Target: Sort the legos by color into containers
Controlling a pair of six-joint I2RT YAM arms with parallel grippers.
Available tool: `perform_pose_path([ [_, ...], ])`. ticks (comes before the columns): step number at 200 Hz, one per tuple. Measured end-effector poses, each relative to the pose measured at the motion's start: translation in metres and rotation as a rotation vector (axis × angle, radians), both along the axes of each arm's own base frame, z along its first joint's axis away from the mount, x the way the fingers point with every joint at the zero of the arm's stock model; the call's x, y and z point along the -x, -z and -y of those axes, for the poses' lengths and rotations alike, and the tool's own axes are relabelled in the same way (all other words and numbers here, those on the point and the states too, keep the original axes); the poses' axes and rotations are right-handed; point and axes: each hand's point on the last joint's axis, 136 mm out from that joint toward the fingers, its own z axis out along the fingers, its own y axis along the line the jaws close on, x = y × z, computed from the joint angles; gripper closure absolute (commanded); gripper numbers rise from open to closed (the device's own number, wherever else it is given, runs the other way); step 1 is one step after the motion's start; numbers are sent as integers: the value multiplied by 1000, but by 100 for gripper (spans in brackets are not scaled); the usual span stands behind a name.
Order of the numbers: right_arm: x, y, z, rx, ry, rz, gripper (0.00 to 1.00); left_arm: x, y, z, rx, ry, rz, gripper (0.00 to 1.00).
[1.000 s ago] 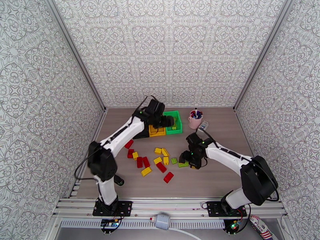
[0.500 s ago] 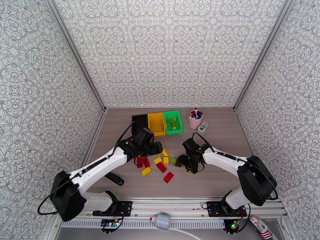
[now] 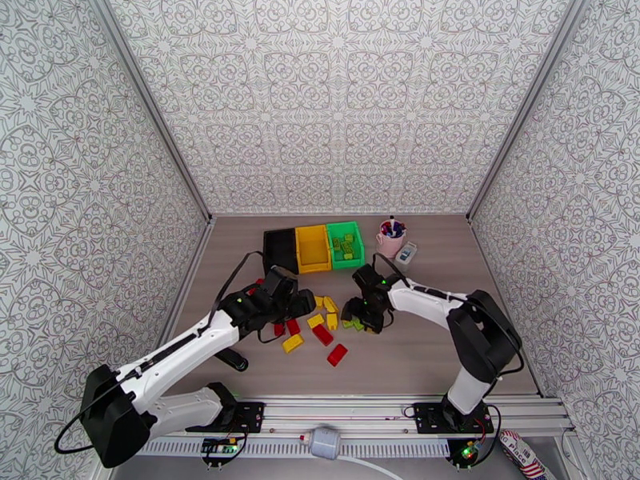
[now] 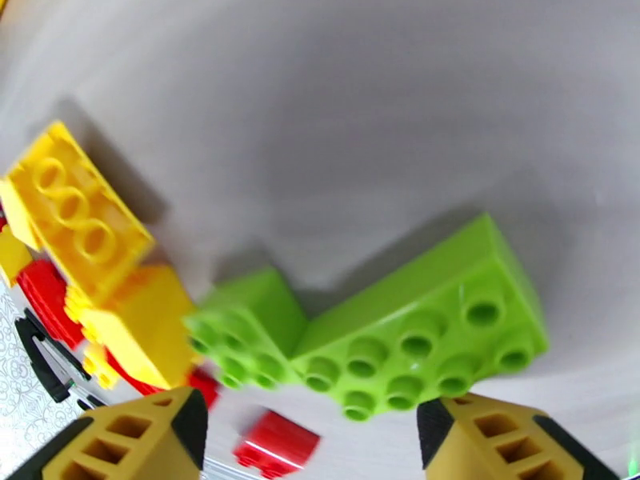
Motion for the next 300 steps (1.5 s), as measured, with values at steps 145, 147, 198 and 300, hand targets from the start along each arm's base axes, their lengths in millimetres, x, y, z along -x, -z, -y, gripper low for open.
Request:
perform_pose_path([
  [145,-53,14,20,145,36,-57,39,-11,19,-17,-28,-40,-52,25],
  [147,-53,14,19,146,33,-57,39,-11,19,-17,-28,-39,-52,25],
  [198,-61,16,15,151,15,-56,47,-12,19,-19,-23,-44,-55,26],
  [300,-54,21,13,217,-60,-55,70,-10,20,-16,-9,-30,-72,16],
])
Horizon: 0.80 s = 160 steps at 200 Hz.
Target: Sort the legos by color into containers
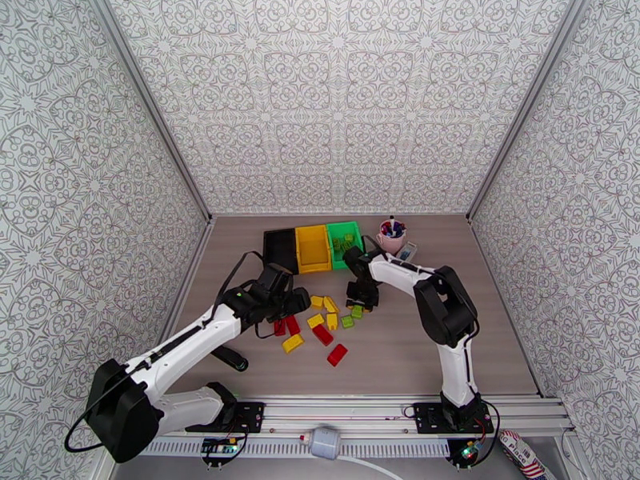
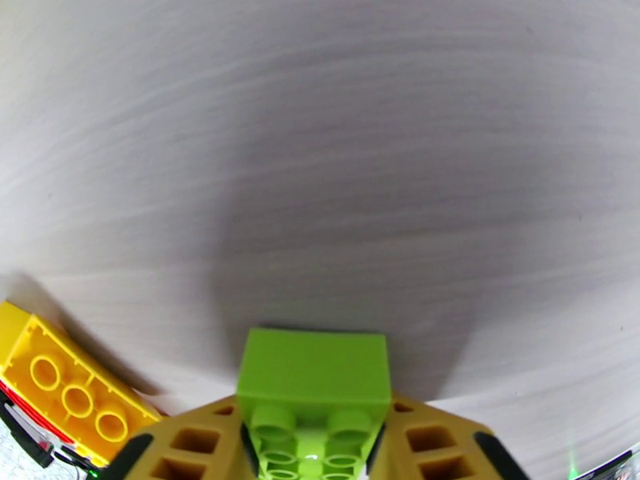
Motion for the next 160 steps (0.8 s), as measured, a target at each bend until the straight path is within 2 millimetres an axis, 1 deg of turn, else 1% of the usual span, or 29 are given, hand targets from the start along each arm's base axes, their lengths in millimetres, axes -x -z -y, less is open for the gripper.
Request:
perform_pose_path([
  [12,0,0,0,2,-4,2,72,0,1,1,1,4,-6,11],
  [13,0,0,0,2,-4,3,72,0,2,1,0,7,-6,10],
  [15,0,0,0,3,-5,3,73,0,2,1,0,7,-7,3],
  [18,0,0,0,3,-6,4,73,0,2,2,2,8,-8,1],
  [41,-1,-2,2,6,-13,7,79,0,3,6,7,30,-15,1],
  [71,-8,-11,10,-5,1,28,80,-10,-2,18,22,58,-15,1],
  [93,-20,-28,20,-31,36,65,80,-20,-5,34,44,102,-17,1],
  [112,-34,-43,25,-64,69,93,81,-31,-7,54,65,157,-22,1],
  [134,-58,-65,26,-123,105,139,81,-44,-12,82,110,229,-18,3],
  [160,-92,-102,25,-201,143,219,80,-58,-15,107,151,292,-19,3],
])
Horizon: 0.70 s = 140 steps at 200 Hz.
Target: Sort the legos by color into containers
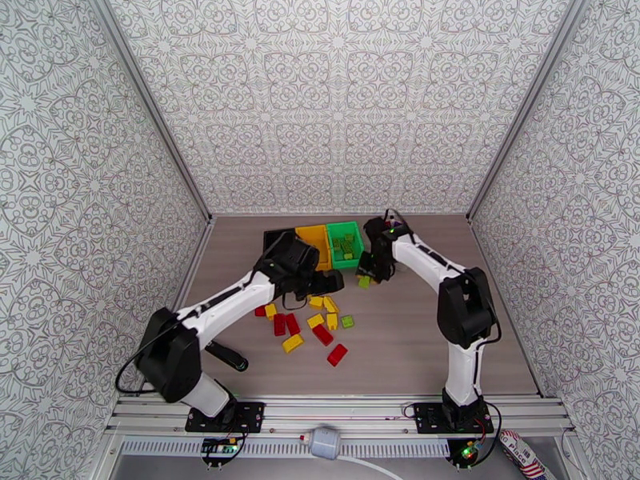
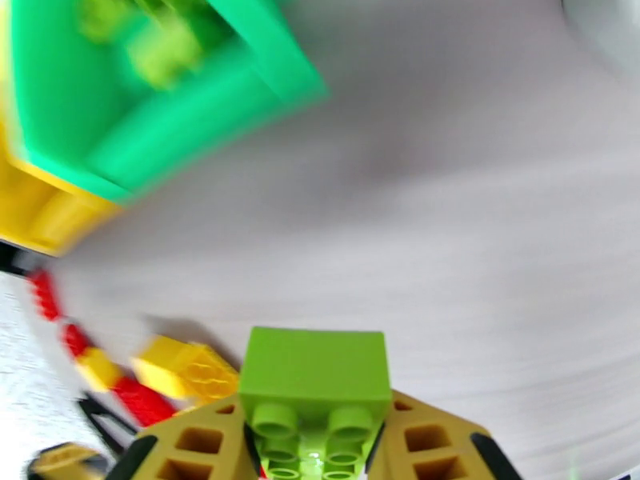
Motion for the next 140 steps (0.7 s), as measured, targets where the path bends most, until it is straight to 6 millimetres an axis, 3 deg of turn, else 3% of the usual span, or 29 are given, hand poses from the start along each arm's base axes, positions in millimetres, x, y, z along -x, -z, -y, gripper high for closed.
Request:
perform_pose_path([
  [19,-30,-24,-3,-60,25,58,79,-11,-4,10,24,18,8,3],
  [47,-71,-41,-14,-140,49,110,73,-26,-15,7,63,0,27,4],
  [85,-116,-43,-38,-231,58,139,49,-45,-20,-13,80,-54,37,4],
  [110,-127,-39,-47,-270,65,133,38,-48,-21,-20,81,-71,40,4],
  [140,-122,-36,-48,-277,57,113,36,-39,-26,-32,84,-85,49,3],
])
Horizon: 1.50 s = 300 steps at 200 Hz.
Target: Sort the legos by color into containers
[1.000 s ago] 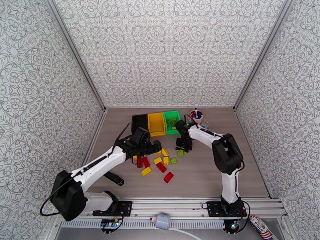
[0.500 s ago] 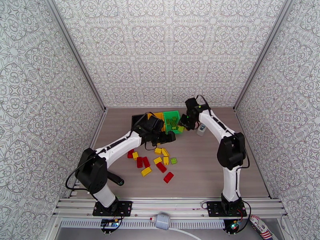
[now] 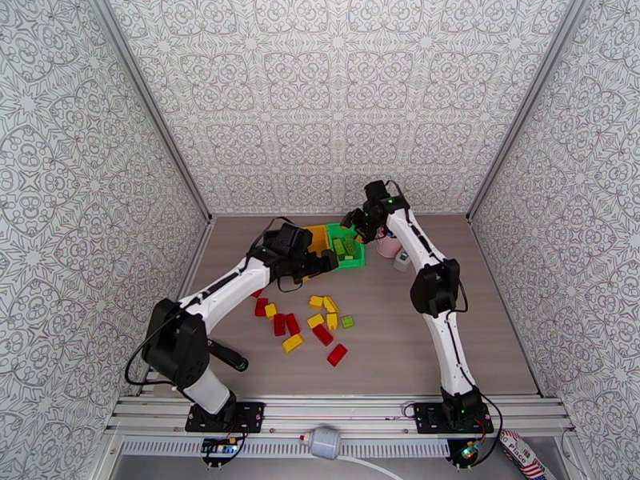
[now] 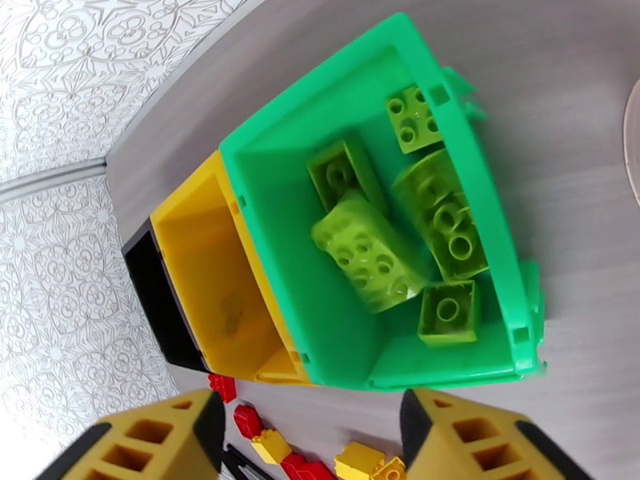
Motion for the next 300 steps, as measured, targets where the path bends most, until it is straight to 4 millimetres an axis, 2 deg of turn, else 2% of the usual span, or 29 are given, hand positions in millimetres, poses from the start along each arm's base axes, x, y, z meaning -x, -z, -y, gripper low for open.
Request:
perform_pose_path([
  [40,38,13,14,59,-47,-60,36,15,0,-15,-18,-25,7,3],
  [84,101,-1,37,147,-115,-34,32,31,11,-34,-58,-78,-9,2],
  [109,137,1,47,195,-154,-22,31,42,16,-45,-75,-114,-19,1],
  [150,199,43,55,304,-243,-90,30,59,23,-56,-100,-148,-33,1],
  [192,252,79,37,399,-389,-143,29,82,30,-59,-117,-164,-49,1],
  [229,269,86,21,425,-458,-132,32,99,38,-58,-135,-168,-63,1],
  [267,282,110,8,465,-518,-178,37,108,39,-61,-135,-195,-66,1],
  [300,280,126,3,491,-531,-210,38,109,41,-66,-140,-222,-66,1],
])
